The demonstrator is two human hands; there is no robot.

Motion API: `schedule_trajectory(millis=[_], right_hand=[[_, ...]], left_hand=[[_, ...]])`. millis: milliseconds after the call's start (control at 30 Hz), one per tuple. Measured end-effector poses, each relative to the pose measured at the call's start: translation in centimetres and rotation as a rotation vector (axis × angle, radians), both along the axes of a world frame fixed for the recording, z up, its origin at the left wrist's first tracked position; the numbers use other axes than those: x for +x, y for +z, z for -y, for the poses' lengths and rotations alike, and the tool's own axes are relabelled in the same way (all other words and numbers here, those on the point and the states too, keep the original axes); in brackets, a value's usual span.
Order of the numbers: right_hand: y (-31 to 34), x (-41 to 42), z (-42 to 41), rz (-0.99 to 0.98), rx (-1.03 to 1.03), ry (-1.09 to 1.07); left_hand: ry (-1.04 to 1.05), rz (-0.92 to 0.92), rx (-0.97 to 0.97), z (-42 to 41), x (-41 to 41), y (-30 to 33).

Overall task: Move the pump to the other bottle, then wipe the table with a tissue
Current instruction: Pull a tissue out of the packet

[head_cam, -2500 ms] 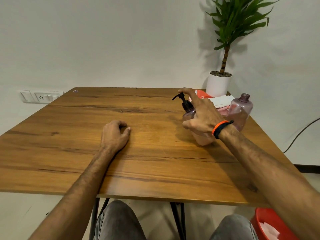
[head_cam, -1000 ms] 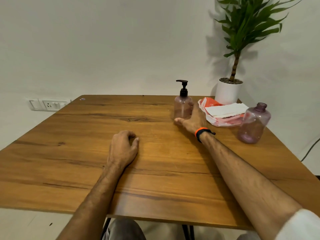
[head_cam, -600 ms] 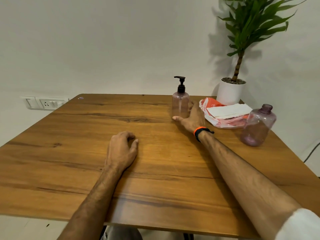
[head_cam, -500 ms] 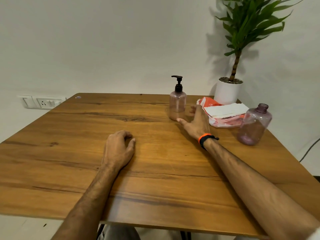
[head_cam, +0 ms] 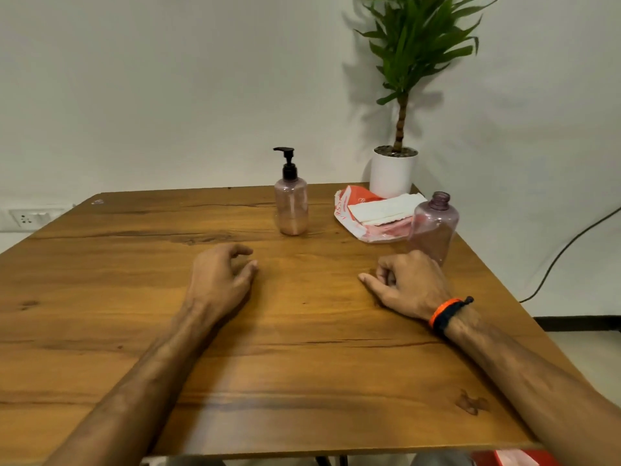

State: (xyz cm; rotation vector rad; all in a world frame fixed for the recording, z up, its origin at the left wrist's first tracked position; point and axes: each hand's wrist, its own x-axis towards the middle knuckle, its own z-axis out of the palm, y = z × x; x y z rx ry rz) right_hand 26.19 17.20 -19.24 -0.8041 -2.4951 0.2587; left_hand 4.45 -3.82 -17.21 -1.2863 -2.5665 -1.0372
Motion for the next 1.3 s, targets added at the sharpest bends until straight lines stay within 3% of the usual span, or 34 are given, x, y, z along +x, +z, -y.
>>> schedule_trajectory(millis=[233, 533, 800, 1033, 1200, 1300], right_hand=[[0.0, 2.0, -0.9, 0.046, 0.051, 0.061], [0.0, 1.5, -0.9, 0.046, 0.071, 0.107], [-0.2, 1.1, -0.7, 0.025, 0.073, 0.123], [-0.2, 1.0, -0.9, 0.029, 0.053, 0.122], [-0.1, 0.9, -0.8, 0.033, 0.052, 0.117], [-0.2, 0.8, -0.7, 0.026, 0.051, 0.106]], left_hand=[[-0.091, 0.248, 0.078, -13.0, 2.9, 2.5], [0.062, 0.510, 0.060, -22.9, 2.4, 1.8], [0.242, 0.550, -0.064, -26.0, 2.2, 1.4], [0.217, 0.657, -0.057, -26.9, 2.3, 0.6], [0.267, 0.597, -0.038, -26.5, 2.3, 0.8], [0.174, 0.560, -0.022, -25.6, 1.8, 0.7]])
